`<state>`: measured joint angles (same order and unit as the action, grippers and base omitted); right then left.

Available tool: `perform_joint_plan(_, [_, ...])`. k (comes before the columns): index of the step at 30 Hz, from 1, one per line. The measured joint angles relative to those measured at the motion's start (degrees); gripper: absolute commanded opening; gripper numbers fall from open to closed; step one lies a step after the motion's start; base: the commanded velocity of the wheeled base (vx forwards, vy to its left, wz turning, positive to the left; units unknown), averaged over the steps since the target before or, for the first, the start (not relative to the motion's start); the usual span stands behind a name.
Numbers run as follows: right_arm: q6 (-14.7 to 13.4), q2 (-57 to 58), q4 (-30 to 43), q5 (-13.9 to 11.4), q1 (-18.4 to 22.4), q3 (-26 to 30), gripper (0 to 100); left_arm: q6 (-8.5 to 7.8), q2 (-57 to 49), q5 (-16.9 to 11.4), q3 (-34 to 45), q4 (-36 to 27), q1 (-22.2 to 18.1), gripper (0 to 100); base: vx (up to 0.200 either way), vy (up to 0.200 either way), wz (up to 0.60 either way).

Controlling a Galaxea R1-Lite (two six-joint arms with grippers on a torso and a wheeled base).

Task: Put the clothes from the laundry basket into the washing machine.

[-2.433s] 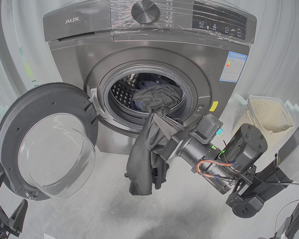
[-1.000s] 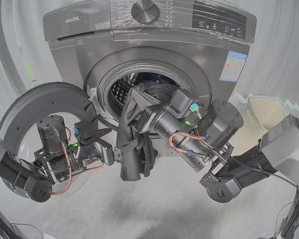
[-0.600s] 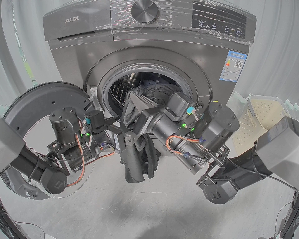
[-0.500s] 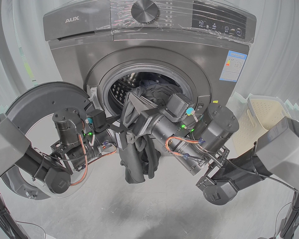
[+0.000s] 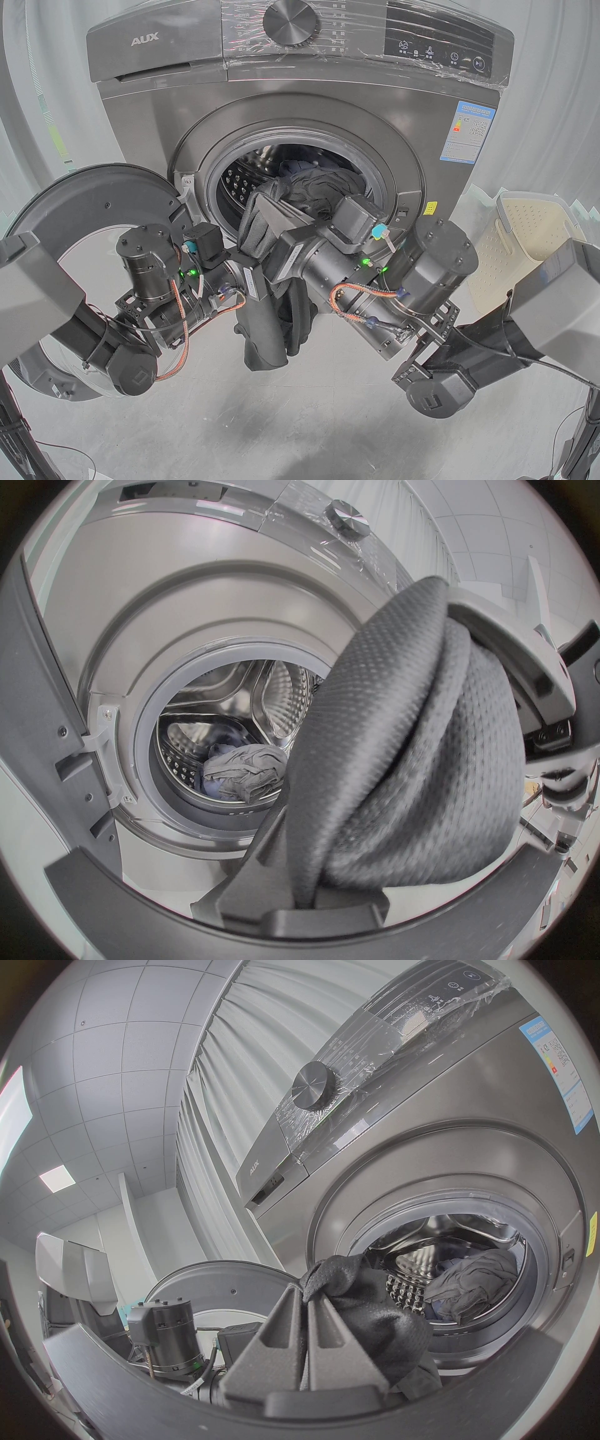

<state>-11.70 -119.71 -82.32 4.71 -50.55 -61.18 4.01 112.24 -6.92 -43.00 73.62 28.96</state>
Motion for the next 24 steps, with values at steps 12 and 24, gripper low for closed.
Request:
perform_joint_plan(12, [0.0,-0.1,-2.3,0.1,-0.1,4.1,0,0.55,-0.1,1.2,1.6,2.2,1.0,0,0.000,0.000,0.00])
perform_joint_plan(24, [0.7,5.9,-1.4,0.1,-0.1,16.8,0,2.11,-1.5,2.5,1.2,2.2,0.8,0,0.000,0.000,0.00])
